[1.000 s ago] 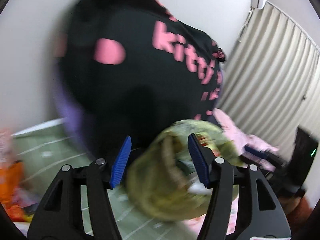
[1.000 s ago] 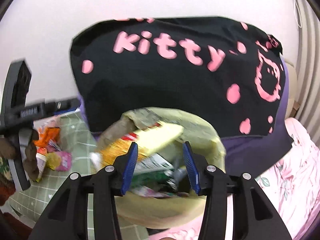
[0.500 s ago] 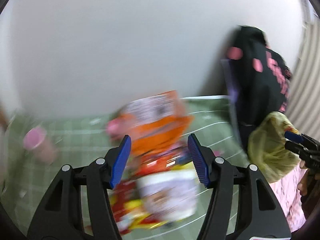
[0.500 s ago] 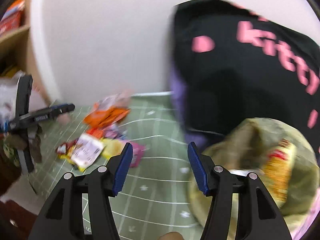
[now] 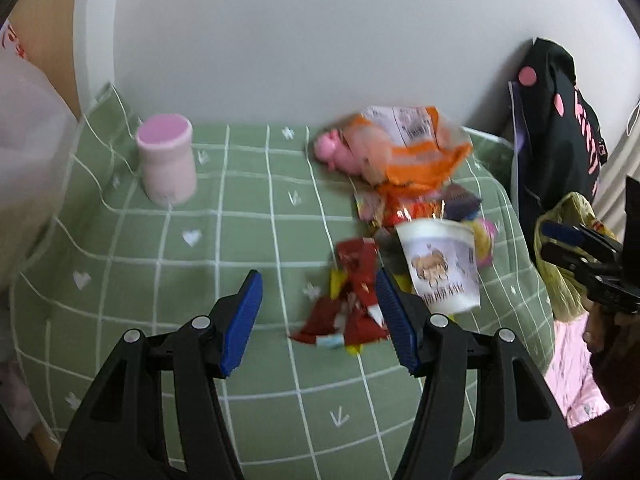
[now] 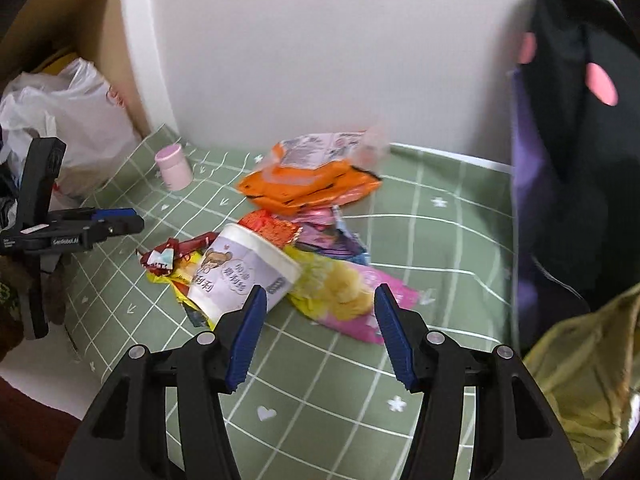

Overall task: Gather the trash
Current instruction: 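Grasp the orange chip bag with the left gripper while the right gripper moves over the table, then close the right gripper on the rim of the white paper cup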

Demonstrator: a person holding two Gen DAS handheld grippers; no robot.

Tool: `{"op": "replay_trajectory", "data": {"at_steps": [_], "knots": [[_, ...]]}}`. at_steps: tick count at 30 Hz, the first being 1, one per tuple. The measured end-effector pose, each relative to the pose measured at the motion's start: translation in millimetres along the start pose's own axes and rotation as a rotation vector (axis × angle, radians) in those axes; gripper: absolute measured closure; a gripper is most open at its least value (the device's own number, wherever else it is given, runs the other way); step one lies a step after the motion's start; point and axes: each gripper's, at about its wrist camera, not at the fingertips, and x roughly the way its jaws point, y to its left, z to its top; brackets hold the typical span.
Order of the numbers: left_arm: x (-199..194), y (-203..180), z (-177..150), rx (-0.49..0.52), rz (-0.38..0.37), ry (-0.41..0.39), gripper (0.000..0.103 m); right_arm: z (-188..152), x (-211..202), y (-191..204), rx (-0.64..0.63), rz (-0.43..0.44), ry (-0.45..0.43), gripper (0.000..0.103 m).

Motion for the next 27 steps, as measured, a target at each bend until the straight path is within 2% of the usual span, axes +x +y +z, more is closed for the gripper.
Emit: {"op": "replay_trajectory", "data": {"at_steps": [3,9,13,15,16,17,19,22,27], "knots": [[3.8,-6.4,10.5,-0.021,-0.045,-0.019,0.047,2.1,11.5,9.6,-0.022,-0.001,0.023,0.050],[38.9,-23.9,79.4,-0.078,-0.162,-0.060,0.047,-2.0,13.6,10.3,0.009,-0.008,0.026,0.050],[83.5,-37.8,115.1,-0.081,-0.128,-0.058,0.047,-10.7,6.3,-2.6,0.043,-0.043,0.040,0.050],[111.5,-44.3,124.8,-0.092,-0.124,-0.014,0.047,-15.7,1.5,-11.9,0.069,-0.058,0.049,0.050],[122.2,-46.8,126.9,-0.093,-0.121,0.010,0.049,-18.2,-0.9,-16.5,0.086,-0.060,0.053,0.050],[134.3,-49.2,127.9,-0.094,-0.109,0.042,0.061,-21.3,-3.6,-20.9,0.104,-0.064,0.057,0.050],[148.6,-50.1,127.2,-0.114,-0.096,0.108,0.076,-25.4,-7.0,-24.4,0.120,-0.072,0.057,0.050],[137.0,-47.7,124.4,-0.145,-0.151,0.093,0.082,-28.6,-8.6,-19.9,0.107,-0.066,0.053,0.050],[70.1,-30.4,113.3,-0.164,-0.109,-0.023,0.083,-24.9,7.5,10.8,0.040,0.030,0.048,0.050]]}}
